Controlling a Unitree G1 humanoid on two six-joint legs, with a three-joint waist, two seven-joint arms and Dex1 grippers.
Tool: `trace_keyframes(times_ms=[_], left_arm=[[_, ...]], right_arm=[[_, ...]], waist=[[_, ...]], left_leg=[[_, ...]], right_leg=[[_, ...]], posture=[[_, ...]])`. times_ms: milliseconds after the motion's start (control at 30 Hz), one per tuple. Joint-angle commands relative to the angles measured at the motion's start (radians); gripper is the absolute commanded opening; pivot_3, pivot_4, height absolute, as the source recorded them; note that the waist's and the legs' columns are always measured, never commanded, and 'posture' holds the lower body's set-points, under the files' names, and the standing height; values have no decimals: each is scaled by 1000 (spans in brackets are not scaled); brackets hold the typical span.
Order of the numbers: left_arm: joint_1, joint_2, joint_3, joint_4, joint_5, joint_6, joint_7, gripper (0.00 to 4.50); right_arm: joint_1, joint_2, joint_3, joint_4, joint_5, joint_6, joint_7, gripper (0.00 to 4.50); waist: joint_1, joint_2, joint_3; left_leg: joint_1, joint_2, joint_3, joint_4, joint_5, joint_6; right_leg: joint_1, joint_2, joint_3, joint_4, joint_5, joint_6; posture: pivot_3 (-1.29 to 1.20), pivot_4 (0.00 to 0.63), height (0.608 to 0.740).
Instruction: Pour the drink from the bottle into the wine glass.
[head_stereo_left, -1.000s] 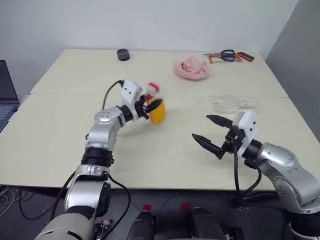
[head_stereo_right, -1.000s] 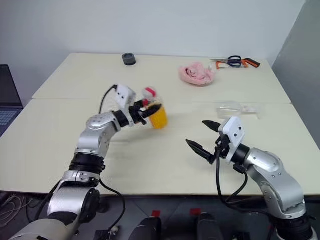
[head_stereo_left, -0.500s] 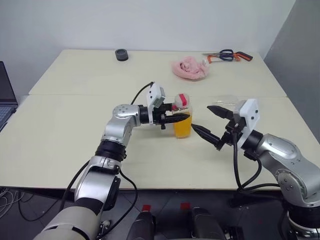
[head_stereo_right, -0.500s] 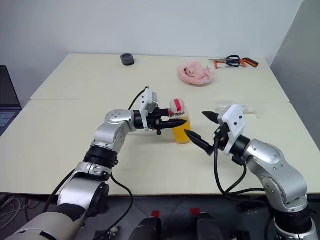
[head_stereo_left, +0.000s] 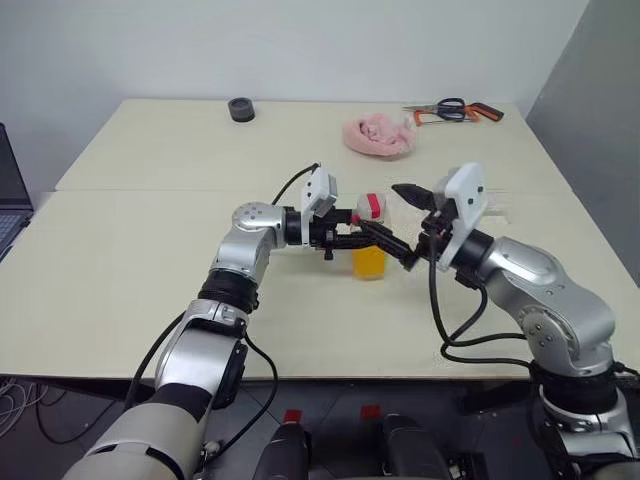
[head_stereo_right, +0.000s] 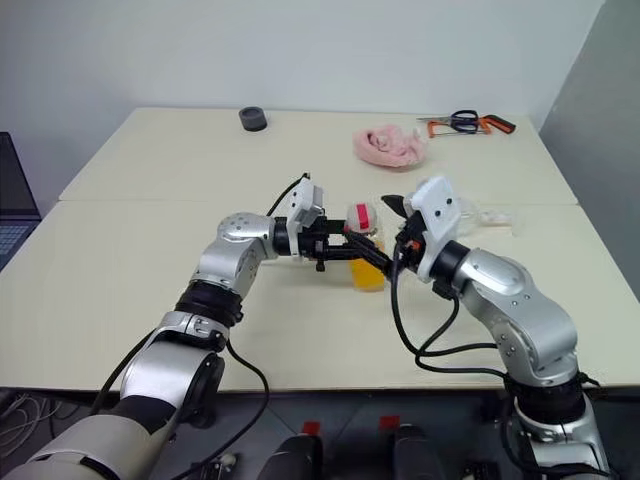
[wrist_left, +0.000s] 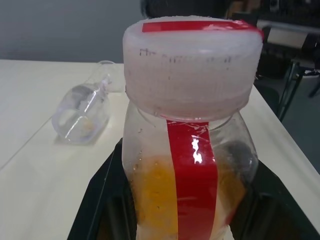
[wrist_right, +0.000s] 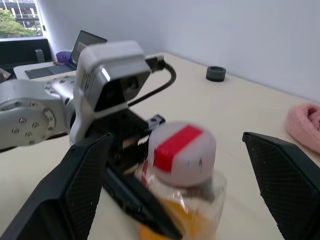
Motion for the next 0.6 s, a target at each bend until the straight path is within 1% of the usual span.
trace_keyframes(times_ms=[33, 233, 467, 567, 600], left_arm=[[-37, 0, 12, -15, -5, -38, -15, 1796], [-39, 1, 15, -11, -5, -42, -20, 1796], [-38, 5, 14, -13, -3, -41, -26, 1796], [-39, 6, 14, -11, -2, -42, -26, 1796], [-40, 6, 14, -11, -1, -43, -26, 1796]], right_arm=[[-43, 22, 6, 5, -19, -2, -18, 4500], [-47, 18, 43, 22, -46, 7, 5, 4500], [-44, 43, 35, 28, -56, 8, -2, 4500], [-42, 46, 35, 31, -59, 9, -1, 3902], [-42, 45, 37, 33, -62, 9, 0, 3516]], waist=[[-1, 0, 0], [-5, 0, 0], [-7, 0, 0], [-7, 0, 0], [-7, 0, 0]], left_leg=[[0, 0, 0, 0, 0, 0], [0, 0, 0, 0, 0, 0], [0, 0, 0, 0, 0, 0], [0, 0, 0, 0, 0, 0], [0, 0, 0, 0, 0, 0]], right_leg=[[0, 0, 0, 0, 0, 0], [0, 0, 0, 0, 0, 0], [0, 0, 0, 0, 0, 0], [0, 0, 0, 0, 0, 0], [0, 0, 0, 0, 0, 0]], posture=[[0, 150, 740], [0, 150, 740], [0, 150, 740], [0, 150, 740], [0, 150, 740]])
